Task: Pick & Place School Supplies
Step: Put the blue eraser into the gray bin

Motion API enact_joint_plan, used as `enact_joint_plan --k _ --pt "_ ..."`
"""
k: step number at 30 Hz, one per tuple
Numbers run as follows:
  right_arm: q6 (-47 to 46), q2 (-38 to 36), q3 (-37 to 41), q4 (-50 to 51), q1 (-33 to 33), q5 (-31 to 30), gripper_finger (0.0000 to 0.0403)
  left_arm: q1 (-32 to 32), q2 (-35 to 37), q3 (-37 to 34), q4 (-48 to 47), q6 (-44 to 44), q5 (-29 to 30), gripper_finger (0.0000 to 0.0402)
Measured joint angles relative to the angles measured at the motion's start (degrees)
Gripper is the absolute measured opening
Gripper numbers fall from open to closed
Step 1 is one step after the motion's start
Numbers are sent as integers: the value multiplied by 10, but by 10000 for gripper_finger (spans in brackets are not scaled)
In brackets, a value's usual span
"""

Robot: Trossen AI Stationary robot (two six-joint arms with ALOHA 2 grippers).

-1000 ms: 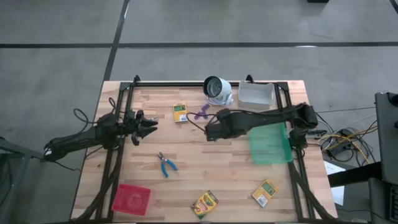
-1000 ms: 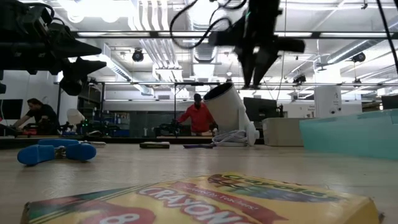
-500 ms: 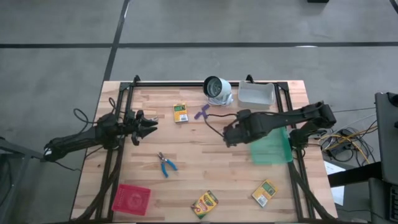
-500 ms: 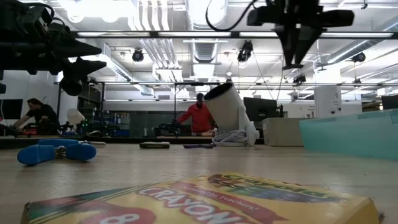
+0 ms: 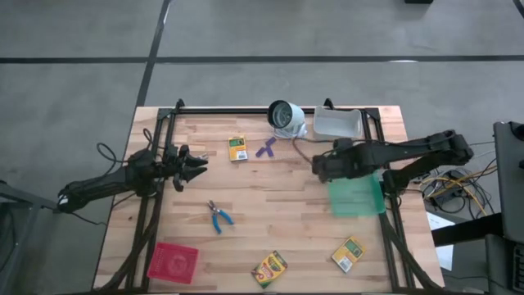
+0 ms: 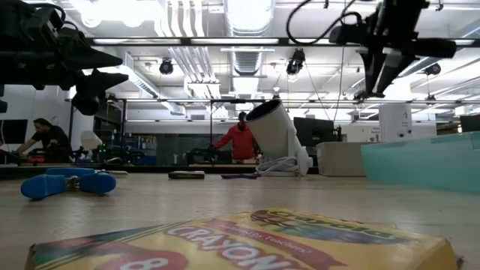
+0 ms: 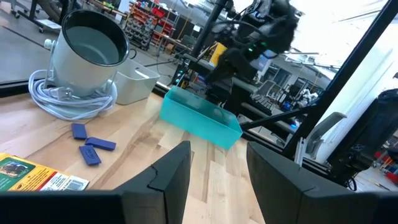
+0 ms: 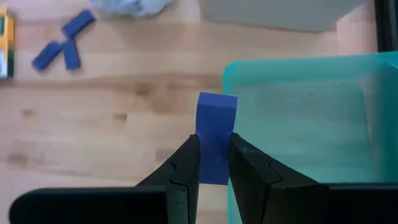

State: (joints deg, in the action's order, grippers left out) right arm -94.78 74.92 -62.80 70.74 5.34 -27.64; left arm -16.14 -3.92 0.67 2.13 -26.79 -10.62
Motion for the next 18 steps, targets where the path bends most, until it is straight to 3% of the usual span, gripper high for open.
enact_joint_plan --k 9,18 --pt "131 -92 86 -109 -148 4 68 0 0 0 0 0 0 163" --pt "284 -68 84 -193 -317 49 68 0 0 0 0 0 0 163"
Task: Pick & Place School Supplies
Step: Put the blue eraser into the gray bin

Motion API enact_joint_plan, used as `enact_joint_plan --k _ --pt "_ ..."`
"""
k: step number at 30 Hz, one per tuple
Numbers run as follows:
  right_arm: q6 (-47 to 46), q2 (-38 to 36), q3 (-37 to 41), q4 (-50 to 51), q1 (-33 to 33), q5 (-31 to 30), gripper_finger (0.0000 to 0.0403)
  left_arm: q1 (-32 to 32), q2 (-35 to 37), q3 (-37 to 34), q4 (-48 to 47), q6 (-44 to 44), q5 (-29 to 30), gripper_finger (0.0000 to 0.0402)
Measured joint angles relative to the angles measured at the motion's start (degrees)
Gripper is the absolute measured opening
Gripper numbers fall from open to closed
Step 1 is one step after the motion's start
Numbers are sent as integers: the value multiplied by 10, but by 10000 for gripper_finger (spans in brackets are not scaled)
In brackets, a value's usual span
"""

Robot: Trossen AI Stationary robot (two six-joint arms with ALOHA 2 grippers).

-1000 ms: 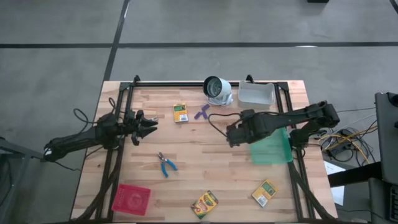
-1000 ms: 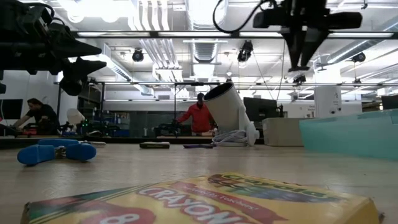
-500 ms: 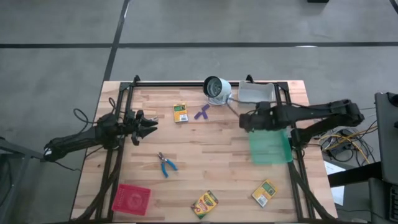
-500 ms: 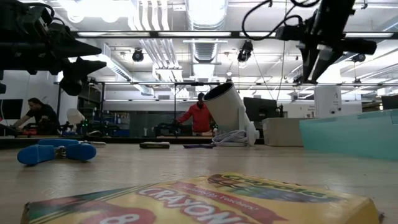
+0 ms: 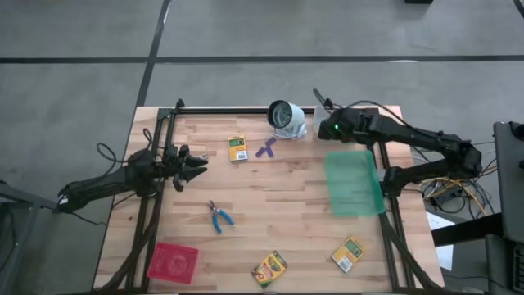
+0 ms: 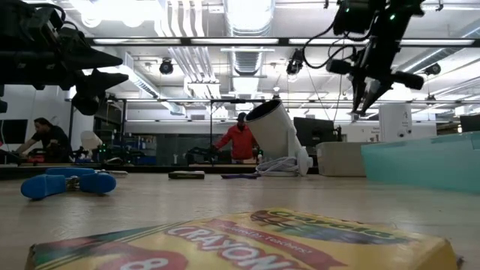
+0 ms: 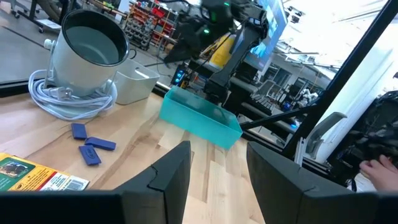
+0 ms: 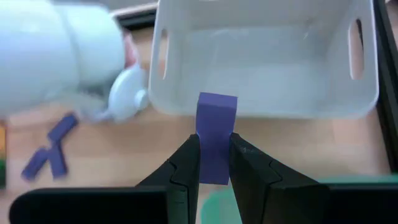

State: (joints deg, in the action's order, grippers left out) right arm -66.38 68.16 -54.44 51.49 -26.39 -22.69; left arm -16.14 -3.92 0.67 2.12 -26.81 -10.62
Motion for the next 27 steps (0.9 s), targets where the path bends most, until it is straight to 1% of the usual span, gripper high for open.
enact_joint_plan --k 5,10,18,23,27 --pt "37 52 -21 -4 -66 46 68 0 0 0 0 0 0 163" --pt "75 113 -50 -11 -113 47 68 0 0 0 0 0 0 163" --pt "114 200 -113 -10 -153 53 68 0 0 0 0 0 0 163" --pt "147 250 -141 -10 -175 93 68 0 0 0 0 0 0 163" --pt "171 282 -150 -11 -189 107 68 0 0 0 0 0 0 163"
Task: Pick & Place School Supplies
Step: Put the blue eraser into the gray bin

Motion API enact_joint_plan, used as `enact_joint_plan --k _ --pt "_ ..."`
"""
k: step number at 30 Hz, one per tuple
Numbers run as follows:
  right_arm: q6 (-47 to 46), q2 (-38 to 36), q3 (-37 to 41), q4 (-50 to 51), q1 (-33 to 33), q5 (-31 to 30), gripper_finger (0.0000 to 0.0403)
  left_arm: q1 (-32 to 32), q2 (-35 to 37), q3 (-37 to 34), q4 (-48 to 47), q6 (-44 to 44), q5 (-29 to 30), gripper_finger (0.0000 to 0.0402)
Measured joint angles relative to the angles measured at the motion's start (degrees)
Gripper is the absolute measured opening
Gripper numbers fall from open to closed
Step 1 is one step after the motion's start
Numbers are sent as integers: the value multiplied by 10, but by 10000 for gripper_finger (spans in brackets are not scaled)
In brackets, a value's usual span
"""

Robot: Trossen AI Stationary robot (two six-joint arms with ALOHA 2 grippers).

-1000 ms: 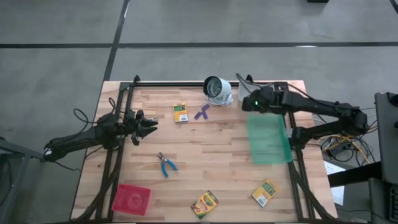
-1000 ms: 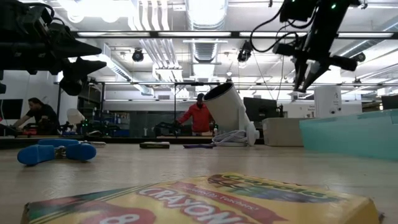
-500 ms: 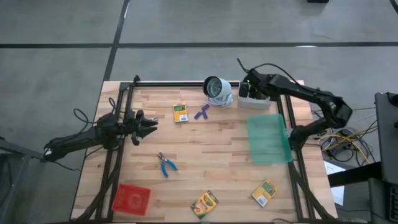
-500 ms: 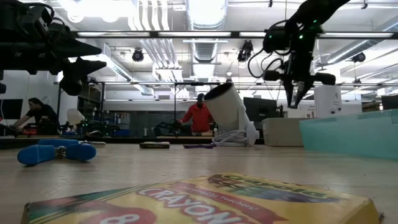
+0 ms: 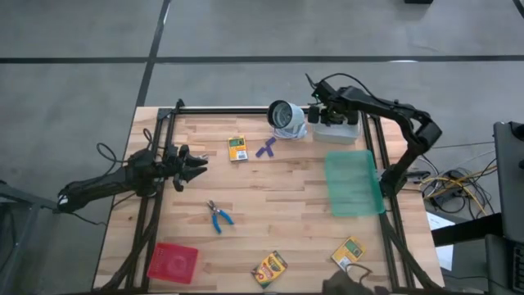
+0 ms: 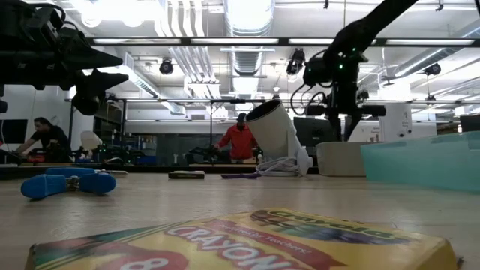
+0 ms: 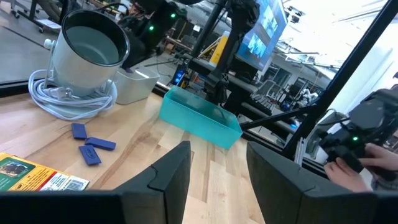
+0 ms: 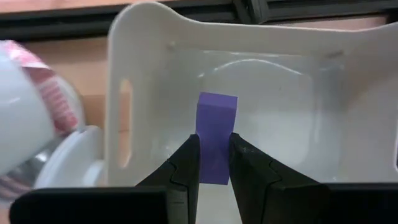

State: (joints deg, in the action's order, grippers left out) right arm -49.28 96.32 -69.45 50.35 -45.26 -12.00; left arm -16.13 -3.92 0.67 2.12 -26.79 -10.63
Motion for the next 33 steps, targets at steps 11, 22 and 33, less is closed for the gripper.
enact_joint_plan --k 11,22,33 --pt "-15 20 13 -14 -11 18 68 0 0 0 0 0 0 163" --pt "-17 20 50 -48 -13 20 68 0 0 0 0 0 0 163" --pt "-34 19 81 -76 -13 20 68 0 0 0 0 0 0 163"
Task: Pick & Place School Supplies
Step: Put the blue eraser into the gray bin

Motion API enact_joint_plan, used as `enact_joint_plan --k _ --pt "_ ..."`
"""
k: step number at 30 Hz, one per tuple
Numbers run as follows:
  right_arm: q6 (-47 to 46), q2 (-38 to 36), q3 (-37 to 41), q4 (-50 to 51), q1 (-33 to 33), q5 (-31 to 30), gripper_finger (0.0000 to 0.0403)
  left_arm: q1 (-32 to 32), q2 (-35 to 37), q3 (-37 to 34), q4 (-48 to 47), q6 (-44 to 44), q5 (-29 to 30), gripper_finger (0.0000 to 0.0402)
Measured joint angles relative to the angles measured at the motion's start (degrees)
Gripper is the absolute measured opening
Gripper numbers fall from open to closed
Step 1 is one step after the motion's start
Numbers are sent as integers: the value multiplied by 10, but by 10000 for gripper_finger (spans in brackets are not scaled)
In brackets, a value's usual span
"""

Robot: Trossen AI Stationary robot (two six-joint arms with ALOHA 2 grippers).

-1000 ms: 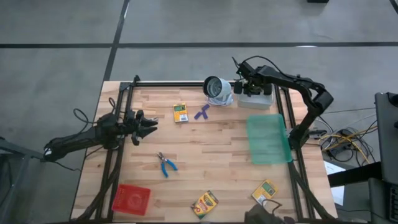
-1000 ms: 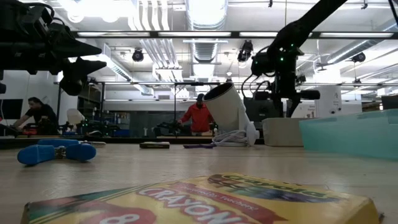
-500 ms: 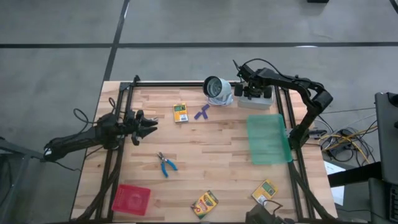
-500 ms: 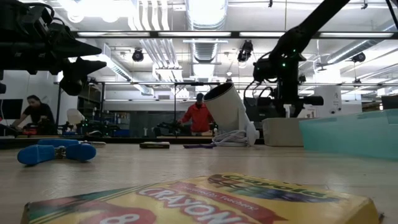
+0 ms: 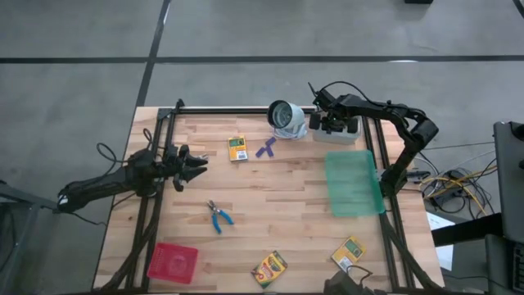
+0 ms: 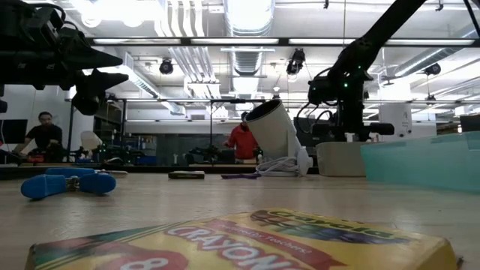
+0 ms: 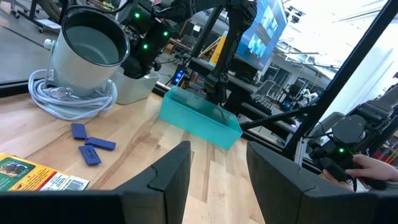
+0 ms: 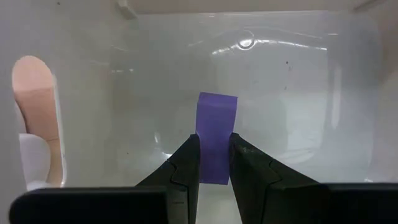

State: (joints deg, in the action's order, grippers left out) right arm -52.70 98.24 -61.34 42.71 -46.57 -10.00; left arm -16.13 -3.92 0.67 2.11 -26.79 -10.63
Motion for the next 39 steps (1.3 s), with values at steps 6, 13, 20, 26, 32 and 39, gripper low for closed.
enact_joint_plan --k 6,13,20,26,32,39 --pt "2 0 0 -1 0 0 71 0 0 0 0 0 0 163" --pt "2 0 0 -5 0 -5 98 0 0 0 0 0 0 163" --pt "2 0 0 -16 0 -5 119 0 0 0 0 0 0 163" --pt "2 0 0 -15 0 -6 135 0 0 0 0 0 0 163" --pt "3 -7 -12 -15 0 -6 139 0 0 0 0 0 0 163" --pt "38 -61 -31 -13 3 -6 139 0 0 0 0 0 0 163"
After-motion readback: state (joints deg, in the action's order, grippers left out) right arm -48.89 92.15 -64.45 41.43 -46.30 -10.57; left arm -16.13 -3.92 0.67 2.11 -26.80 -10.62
